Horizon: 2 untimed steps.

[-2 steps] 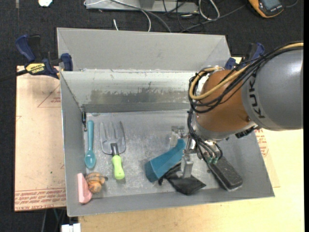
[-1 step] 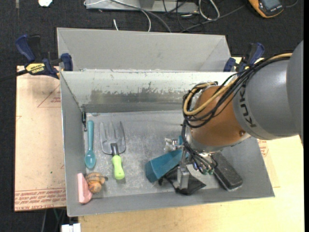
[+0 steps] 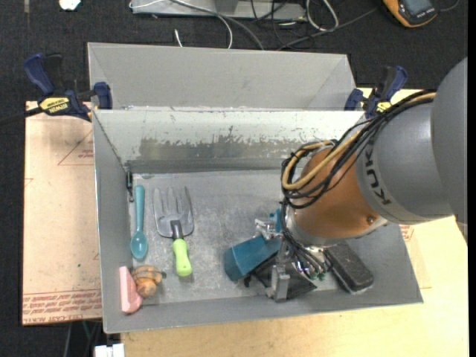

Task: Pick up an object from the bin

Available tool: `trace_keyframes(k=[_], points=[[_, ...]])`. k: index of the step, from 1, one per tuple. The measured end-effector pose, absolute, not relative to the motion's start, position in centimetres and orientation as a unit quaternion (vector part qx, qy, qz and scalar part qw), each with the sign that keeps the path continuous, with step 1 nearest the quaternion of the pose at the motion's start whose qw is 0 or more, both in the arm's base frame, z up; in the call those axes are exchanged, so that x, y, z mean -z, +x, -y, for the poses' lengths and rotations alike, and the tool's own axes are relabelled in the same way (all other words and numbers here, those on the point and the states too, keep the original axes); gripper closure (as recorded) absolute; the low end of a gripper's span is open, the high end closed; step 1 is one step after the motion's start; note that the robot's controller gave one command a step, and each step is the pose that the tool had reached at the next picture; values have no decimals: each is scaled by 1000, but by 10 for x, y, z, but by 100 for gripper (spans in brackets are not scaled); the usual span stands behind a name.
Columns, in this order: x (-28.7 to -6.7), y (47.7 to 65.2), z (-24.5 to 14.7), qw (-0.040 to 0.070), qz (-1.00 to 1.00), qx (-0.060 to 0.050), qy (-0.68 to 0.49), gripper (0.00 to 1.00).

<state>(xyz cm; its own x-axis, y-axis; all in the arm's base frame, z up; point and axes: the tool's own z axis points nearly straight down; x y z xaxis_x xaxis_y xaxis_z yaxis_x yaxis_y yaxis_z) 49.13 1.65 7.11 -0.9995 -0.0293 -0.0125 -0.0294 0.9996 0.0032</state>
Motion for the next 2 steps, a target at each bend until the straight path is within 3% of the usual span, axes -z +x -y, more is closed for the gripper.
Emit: trace_keyframes(k=[1,2], points=[[-76,515,-35,1,-994,-1,-108,100],[-76,515,-35,1,-994,-1,-108,100]])
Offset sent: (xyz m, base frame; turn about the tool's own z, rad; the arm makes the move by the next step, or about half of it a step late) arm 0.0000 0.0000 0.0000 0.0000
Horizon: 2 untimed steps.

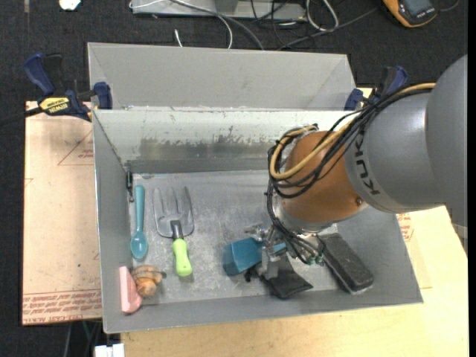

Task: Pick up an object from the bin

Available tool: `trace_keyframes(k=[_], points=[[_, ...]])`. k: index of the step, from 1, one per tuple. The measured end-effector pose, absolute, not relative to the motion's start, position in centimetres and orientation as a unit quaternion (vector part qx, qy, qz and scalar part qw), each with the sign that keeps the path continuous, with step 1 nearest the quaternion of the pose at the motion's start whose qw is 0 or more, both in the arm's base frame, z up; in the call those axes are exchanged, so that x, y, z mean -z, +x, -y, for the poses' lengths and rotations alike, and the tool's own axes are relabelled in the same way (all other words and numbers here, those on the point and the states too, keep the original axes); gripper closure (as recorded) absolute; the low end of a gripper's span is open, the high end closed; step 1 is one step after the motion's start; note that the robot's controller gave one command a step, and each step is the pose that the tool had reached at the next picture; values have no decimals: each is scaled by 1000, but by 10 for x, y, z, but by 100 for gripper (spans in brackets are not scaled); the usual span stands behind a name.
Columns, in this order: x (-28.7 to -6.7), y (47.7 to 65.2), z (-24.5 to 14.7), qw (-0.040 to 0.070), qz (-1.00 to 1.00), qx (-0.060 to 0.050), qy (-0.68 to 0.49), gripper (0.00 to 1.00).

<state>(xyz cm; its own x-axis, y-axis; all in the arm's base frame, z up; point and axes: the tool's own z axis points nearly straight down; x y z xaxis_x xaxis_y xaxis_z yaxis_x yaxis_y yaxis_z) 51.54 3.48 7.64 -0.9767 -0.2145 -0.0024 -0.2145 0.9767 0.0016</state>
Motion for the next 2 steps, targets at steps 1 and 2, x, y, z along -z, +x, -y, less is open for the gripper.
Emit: trace_keyframes(k=[1,2], points=[[-133,515,-40,-4,-996,-2,-93,100],[-208,519,-48,-5,-996,-1,-93,100]])
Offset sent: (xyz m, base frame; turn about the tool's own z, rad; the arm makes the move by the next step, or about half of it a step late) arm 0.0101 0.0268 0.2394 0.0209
